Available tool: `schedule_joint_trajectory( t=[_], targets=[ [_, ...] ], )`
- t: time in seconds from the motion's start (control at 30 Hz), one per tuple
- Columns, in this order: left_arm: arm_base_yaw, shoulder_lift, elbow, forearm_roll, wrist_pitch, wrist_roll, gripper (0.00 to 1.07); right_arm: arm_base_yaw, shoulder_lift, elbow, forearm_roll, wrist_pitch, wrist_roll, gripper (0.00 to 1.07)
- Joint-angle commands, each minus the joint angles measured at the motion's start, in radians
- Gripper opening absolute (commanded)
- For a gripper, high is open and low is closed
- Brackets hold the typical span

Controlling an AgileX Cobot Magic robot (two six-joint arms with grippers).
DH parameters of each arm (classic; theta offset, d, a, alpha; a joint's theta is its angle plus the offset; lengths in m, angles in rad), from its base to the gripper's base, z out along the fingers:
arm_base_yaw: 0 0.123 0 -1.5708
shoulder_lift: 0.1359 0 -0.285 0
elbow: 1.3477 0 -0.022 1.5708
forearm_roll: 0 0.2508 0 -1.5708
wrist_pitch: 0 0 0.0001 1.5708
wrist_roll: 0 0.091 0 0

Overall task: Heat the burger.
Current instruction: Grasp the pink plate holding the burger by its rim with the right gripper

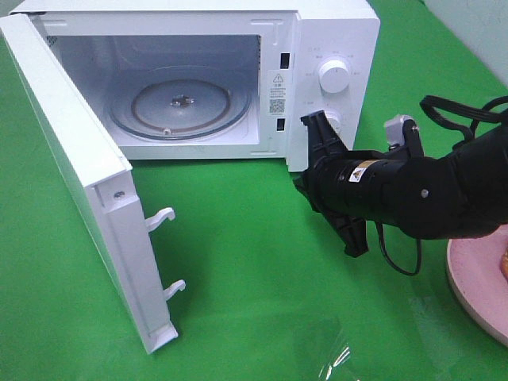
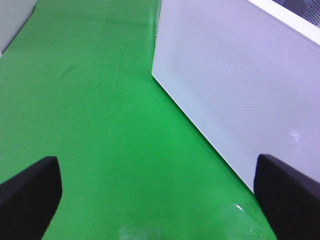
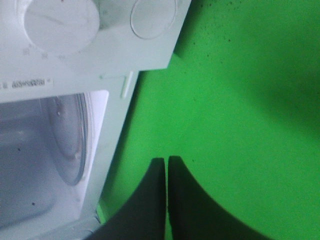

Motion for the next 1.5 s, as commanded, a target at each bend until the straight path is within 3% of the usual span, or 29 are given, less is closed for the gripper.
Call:
schedule_joint_trajectory(
  t=[0.03,0.77,0.9,1.07,1.13,1.23,1.3,1.5],
  targets=[
    [0.003,-0.015,0.000,-0.004,-0.007,-0.009,0.96,0.002,-0.048,0.001,-0.086,0.115,-0.073,0.05],
    [0.003,-0.015,0.000,-0.004,-0.007,-0.009,0.96,-0.001,-0.150,-0.047,-0.147,0.567,-0.608,0.07],
    [0.003,-0.015,0.000,-0.004,-0.007,-0.009,0.96,-0.001,-0.165,-0.103,-0.320,0.744,-0.629,0.07],
    [0.003,-0.015,0.000,-0.004,-0.007,-0.009,0.96,-0.001,-0.178,-0.125,-0.420,0.849,-0.629,0.07],
    [0.003,-0.015,0.000,-0.004,-0.007,-0.009,0.96,-0.001,-0.202,-0.141,-0.528,0.968,-0.629,0.10],
    [0.003,-0.015,0.000,-0.005,-0.007,-0.009,0.96,-0.001,-0.207,-0.142,-0.548,0.994,-0.629,0.10],
    [0.003,-0.015,0.000,-0.005,-0.007,-0.009,0.96,-0.001,-0.234,-0.142,-0.622,1.131,-0.657,0.13],
    [0.003,-0.015,0.000,-0.005,-0.007,-0.009,0.96,-0.001,-0.279,-0.142,-0.634,1.251,-0.732,0.17]
  ],
)
